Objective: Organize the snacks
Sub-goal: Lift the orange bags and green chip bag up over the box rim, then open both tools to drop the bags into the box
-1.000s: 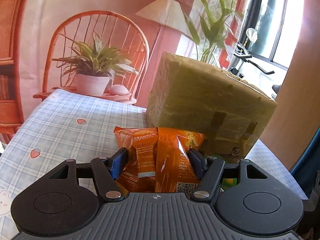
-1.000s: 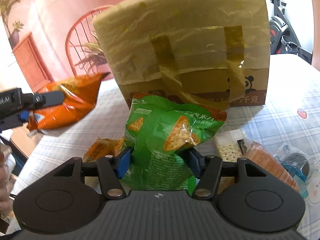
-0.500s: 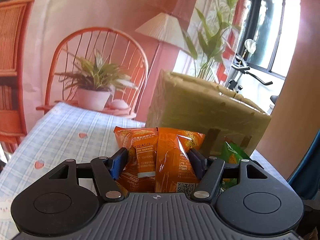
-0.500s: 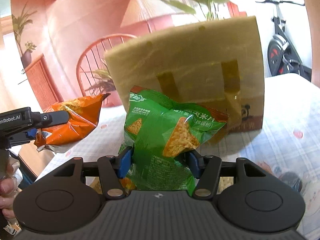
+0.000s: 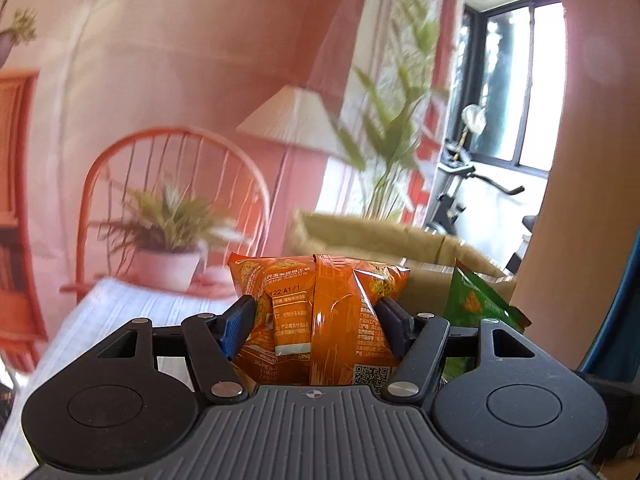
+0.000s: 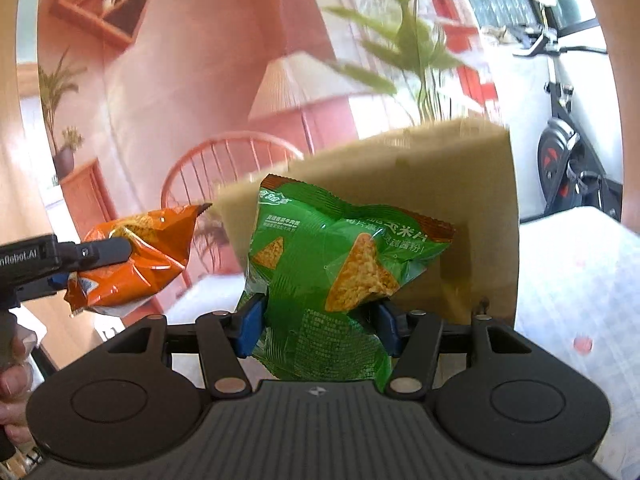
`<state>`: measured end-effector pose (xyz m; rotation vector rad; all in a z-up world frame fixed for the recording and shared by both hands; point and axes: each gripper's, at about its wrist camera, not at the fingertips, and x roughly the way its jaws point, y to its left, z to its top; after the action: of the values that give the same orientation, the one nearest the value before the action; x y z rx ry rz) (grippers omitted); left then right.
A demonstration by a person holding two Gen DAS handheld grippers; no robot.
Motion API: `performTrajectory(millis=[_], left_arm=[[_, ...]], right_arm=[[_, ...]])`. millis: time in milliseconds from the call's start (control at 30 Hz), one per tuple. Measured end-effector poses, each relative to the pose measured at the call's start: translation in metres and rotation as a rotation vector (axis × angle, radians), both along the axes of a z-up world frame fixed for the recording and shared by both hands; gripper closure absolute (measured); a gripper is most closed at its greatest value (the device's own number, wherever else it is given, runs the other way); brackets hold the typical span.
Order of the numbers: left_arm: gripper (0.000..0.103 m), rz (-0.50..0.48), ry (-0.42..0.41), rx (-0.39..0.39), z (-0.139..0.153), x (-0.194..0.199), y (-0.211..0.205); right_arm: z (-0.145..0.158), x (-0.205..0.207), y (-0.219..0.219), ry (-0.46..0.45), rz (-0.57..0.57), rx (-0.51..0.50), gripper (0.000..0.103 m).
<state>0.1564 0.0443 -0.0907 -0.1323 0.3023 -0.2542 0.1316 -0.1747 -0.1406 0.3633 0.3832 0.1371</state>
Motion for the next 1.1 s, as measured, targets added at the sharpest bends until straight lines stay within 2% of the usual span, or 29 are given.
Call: performTrajectory(millis=[133, 267, 333, 433, 500, 567, 633, 867, 1100], left_arm=[[0.034, -0.039, -0.059, 0.012, 0.021, 0.007, -0.012], [0.034, -0.091, -0.093, -0.038, 0.041, 0.021, -0.021], [0.034, -0.1, -0.11, -0.034, 0.047, 0.03, -0.029], [0.034, -0.11, -0.134, -0.013, 0.055, 0.051, -0.047], [0.034, -0.124, -0.121, -0.029, 0.058, 0.07, -0.055], [0.034, -0.128, -0.087, -0.061, 0.06, 0.092, -0.061], [0.034, -0.115, -0.069, -0.062, 0.061, 0.113, -0.07], [0.034, -0.084, 0.002, 0.049, 0.049, 0.166, -0.101], [0.033, -0.085, 0.094, 0.102, 0.031, 0.196, -0.118]], right_arm=[[0.026, 0.007, -0.014, -0.066, -0.015, 0.015, 0.044], [0.054, 0.018, -0.029, -0.133, -0.032, -0.013, 0.044], [0.066, 0.026, -0.038, -0.156, -0.04, -0.028, 0.044], [0.083, 0.041, -0.049, -0.193, -0.048, -0.092, 0.044], [0.09, 0.056, -0.056, -0.205, -0.054, -0.147, 0.044], [0.092, 0.075, -0.064, -0.191, -0.05, -0.167, 0.044], [0.09, 0.094, -0.072, -0.163, -0.051, -0.174, 0.044], [0.071, 0.153, -0.085, -0.058, -0.04, -0.226, 0.044], [0.042, 0.176, -0.088, 0.03, -0.004, -0.261, 0.044]])
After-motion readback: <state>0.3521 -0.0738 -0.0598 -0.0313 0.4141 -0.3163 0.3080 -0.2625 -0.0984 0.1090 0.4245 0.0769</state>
